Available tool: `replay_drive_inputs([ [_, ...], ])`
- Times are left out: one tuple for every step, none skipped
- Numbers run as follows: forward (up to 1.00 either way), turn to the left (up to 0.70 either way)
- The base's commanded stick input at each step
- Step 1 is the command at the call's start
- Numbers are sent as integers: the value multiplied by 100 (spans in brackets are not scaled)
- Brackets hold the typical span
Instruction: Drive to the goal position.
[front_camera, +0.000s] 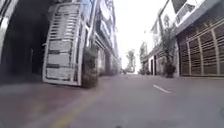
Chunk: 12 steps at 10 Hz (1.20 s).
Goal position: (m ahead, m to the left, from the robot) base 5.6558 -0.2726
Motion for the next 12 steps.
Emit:
replay_drive_inputs([
  [100, 0],
  [100, 0],
  [100, 0],
  [100, 0],
  [100, 0],
  [100, 0],
  [100, 0],
  [100, 0],
  [100, 0],
  [100, 0],
  [100, 0],
  [100, 0],
])
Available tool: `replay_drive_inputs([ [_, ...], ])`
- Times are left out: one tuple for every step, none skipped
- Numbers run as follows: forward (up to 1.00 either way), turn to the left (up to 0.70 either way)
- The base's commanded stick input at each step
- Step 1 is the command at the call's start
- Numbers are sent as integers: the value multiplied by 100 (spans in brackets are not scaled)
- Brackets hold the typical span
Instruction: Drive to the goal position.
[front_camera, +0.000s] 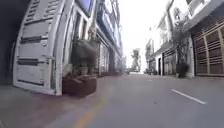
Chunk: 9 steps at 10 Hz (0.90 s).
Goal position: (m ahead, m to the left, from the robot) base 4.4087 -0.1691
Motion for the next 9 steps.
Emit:
replay_drive_inputs([
  [100, 0],
  [100, 0],
  [100, 0],
  [100, 0],
  [100, 0],
  [100, 0],
  [100, 0],
  [100, 0],
  [100, -9],
])
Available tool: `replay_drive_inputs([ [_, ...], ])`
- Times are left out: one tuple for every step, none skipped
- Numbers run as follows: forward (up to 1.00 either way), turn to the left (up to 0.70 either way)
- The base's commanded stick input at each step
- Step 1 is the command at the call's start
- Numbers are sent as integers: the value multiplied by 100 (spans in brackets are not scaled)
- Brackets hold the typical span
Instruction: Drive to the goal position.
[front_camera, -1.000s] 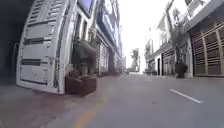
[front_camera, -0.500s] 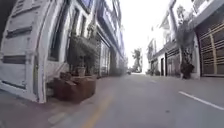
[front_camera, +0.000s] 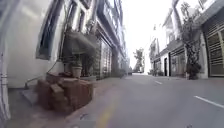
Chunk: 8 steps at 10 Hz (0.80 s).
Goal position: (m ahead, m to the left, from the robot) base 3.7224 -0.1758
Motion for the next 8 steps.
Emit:
replay_drive_inputs([
  [100, -29],
  [100, -40],
  [100, -40],
  [100, -29],
  [100, -5],
  [100, 0],
  [100, 0],
  [100, 0],
])
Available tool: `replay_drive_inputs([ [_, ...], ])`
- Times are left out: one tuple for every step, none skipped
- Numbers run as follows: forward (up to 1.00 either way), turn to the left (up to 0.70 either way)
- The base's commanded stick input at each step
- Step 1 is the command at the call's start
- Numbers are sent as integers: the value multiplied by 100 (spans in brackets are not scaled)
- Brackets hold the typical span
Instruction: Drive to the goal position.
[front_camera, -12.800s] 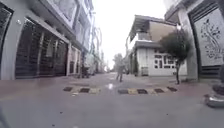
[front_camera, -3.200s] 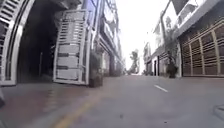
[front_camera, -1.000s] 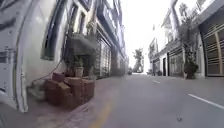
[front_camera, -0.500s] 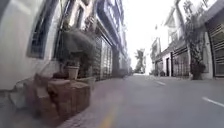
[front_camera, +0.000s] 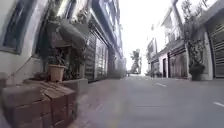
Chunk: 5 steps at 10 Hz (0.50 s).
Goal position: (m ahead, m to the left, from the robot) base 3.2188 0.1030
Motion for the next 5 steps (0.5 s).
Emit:
replay_drive_inputs([
  [100, 0],
  [100, 0],
  [100, 0],
  [100, 0],
  [100, 0],
])
